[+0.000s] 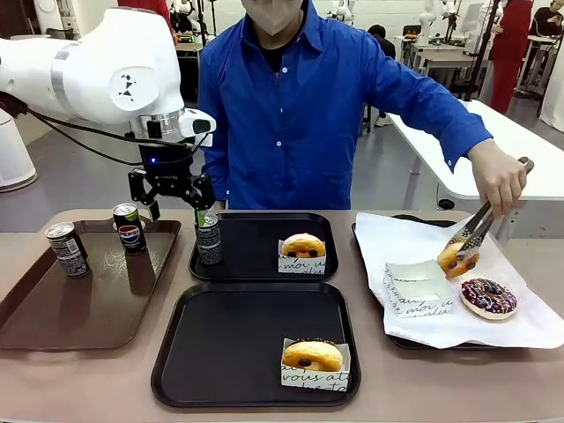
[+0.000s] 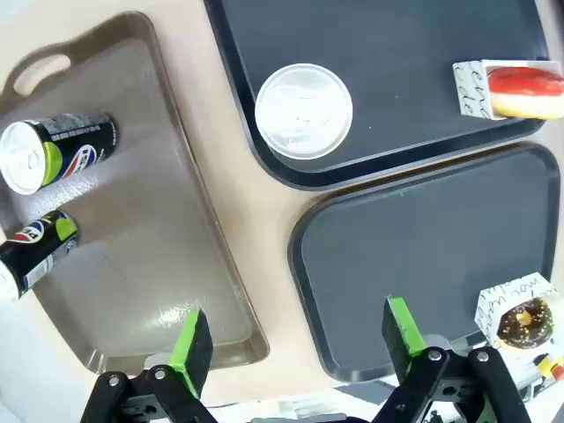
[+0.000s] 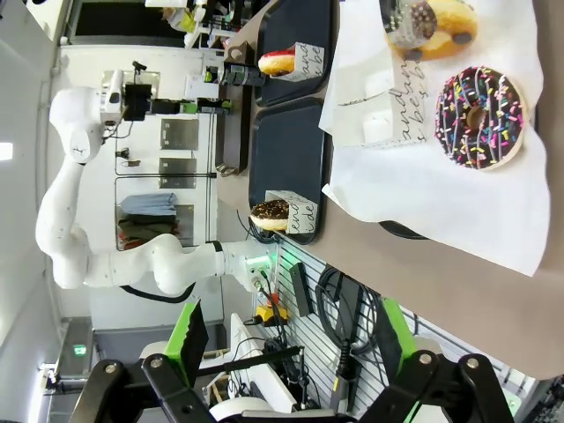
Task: Set up donuts and drinks on trays.
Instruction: Pick up one Pepsi coke from the Handle tray and place it on the Flat Tray without a Pepsi coke.
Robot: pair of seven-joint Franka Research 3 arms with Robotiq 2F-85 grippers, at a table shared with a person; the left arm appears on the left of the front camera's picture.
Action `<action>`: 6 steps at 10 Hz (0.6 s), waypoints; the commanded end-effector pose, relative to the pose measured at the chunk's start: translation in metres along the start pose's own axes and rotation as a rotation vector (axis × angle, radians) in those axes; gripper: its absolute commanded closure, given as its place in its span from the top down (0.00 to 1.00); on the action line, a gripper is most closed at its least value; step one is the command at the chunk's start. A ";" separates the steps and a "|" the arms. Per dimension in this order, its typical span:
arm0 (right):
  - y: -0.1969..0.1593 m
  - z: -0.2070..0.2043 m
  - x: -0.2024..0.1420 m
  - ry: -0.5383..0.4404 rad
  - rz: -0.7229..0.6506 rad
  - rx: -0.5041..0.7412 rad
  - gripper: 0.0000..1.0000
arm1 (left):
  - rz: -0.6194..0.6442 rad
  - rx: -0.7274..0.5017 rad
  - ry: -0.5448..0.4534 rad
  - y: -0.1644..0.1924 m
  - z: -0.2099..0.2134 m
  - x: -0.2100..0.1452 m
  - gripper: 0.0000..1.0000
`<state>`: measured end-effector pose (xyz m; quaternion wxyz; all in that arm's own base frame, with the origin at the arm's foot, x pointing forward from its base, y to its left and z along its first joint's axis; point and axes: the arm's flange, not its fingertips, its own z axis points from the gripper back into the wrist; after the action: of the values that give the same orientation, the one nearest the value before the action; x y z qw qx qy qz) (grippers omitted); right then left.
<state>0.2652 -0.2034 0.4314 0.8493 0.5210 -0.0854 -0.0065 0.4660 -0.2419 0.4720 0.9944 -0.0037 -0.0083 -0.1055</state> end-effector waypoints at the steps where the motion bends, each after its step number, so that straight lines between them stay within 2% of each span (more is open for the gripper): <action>1: 0.000 0.000 0.001 -0.003 0.013 0.016 1.00 | -0.019 -0.001 -0.015 -0.009 0.010 0.008 1.00; 6: 0.000 0.000 0.001 -0.003 0.013 0.016 1.00 | -0.019 -0.001 -0.015 -0.009 0.010 0.008 1.00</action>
<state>0.2652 -0.2034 0.4314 0.8493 0.5210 -0.0854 -0.0064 0.4696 -0.2532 0.4813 0.9934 -0.0079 -0.0164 -0.1137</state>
